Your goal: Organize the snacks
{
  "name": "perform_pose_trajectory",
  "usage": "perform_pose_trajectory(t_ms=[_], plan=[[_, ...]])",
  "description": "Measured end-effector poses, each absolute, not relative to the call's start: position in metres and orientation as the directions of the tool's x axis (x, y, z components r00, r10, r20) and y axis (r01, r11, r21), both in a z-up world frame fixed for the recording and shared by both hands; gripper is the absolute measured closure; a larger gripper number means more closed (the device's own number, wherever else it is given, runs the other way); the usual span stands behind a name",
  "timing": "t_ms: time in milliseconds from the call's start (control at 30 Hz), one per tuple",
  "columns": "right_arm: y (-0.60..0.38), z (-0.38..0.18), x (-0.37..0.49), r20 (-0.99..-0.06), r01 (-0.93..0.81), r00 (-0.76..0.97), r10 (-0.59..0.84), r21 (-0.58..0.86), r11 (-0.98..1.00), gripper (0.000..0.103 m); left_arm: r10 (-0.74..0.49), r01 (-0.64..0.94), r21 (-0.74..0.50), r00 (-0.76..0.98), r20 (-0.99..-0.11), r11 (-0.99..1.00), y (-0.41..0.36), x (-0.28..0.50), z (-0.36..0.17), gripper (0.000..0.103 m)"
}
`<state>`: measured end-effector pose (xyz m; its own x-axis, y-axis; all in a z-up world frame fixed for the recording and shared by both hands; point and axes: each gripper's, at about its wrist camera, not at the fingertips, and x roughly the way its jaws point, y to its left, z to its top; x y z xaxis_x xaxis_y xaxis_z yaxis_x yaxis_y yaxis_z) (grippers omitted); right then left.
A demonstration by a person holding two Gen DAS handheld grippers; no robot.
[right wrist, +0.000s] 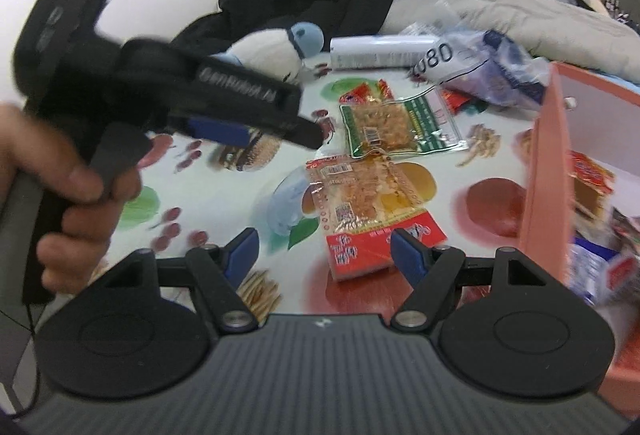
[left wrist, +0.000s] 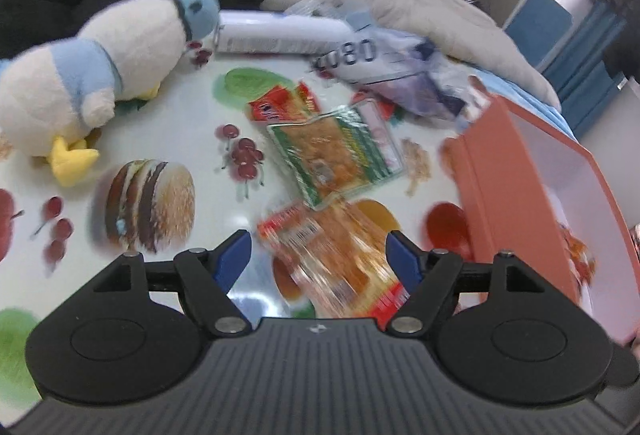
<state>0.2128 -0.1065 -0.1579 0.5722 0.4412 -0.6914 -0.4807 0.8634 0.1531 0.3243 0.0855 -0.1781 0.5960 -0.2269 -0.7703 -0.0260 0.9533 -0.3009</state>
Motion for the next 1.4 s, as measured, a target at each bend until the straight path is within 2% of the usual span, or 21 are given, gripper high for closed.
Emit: perform_pose_trajectory(t_ms=[133, 367, 433, 467, 533, 633, 667, 800, 900, 967, 1100, 1400], plan=[[-0.091, -0.182, 0.242, -0.713, -0.483, 0.554, 0.429, 0.144, 0.864, 0.029, -0.259, -0.059, -0.356, 0.58, -0.772, 0.932, 0.107, 0.364, -0.203, 0.026], [-0.073, -0.216, 0.279, -0.734, -0.482, 0.548, 0.401, 0.115, 0.869, 0.03, -0.301, -0.084, -0.414, 0.559, -0.773, 0.907, 0.117, 0.418, -0.233, 0.034], [-0.07, -0.223, 0.284, -0.741, -0.483, 0.544, 0.394, 0.107, 0.869, 0.034, -0.31, -0.101, -0.429, 0.547, -0.778, 0.898, 0.117, 0.429, -0.242, 0.036], [-0.069, -0.225, 0.286, -0.745, -0.478, 0.544, 0.386, 0.103, 0.872, 0.04, -0.323, -0.106, -0.446, 0.545, -0.773, 0.889, 0.117, 0.435, -0.246, 0.039], [-0.068, -0.23, 0.292, -0.754, -0.467, 0.535, 0.381, 0.113, 0.877, 0.038, -0.34, -0.104, -0.469, 0.555, -0.759, 0.877, 0.116, 0.442, -0.249, 0.045], [-0.065, -0.234, 0.291, -0.751, -0.48, 0.544, 0.375, 0.089, 0.873, 0.042, -0.352, -0.099, -0.478, 0.551, -0.757, 0.873, 0.112, 0.448, -0.251, 0.057], [-0.064, -0.234, 0.29, -0.751, -0.485, 0.546, 0.372, 0.078, 0.871, 0.045, -0.348, -0.096, -0.472, 0.55, -0.759, 0.876, 0.11, 0.45, -0.25, 0.065], [-0.065, -0.234, 0.29, -0.755, -0.497, 0.538, 0.375, 0.076, 0.865, 0.055, -0.345, -0.091, -0.465, 0.551, -0.76, 0.881, 0.106, 0.451, -0.249, 0.08], [-0.068, -0.232, 0.29, -0.761, -0.494, 0.526, 0.38, 0.09, 0.865, 0.064, -0.347, -0.106, -0.484, 0.566, -0.748, 0.869, 0.107, 0.441, -0.242, 0.086], [-0.069, -0.23, 0.287, -0.76, -0.499, 0.524, 0.384, 0.091, 0.862, 0.069, -0.348, -0.104, -0.49, 0.578, -0.738, 0.866, 0.105, 0.433, -0.235, 0.088], [-0.072, -0.229, 0.273, -0.765, -0.506, 0.521, 0.379, 0.081, 0.859, 0.07, -0.353, -0.116, -0.516, 0.602, -0.716, 0.849, 0.104, 0.413, -0.219, 0.093], [-0.086, -0.222, 0.226, -0.787, -0.5, 0.514, 0.341, 0.048, 0.864, 0.072, -0.293, -0.119, -0.473, 0.647, -0.704, 0.873, 0.1, 0.346, -0.186, 0.094]])
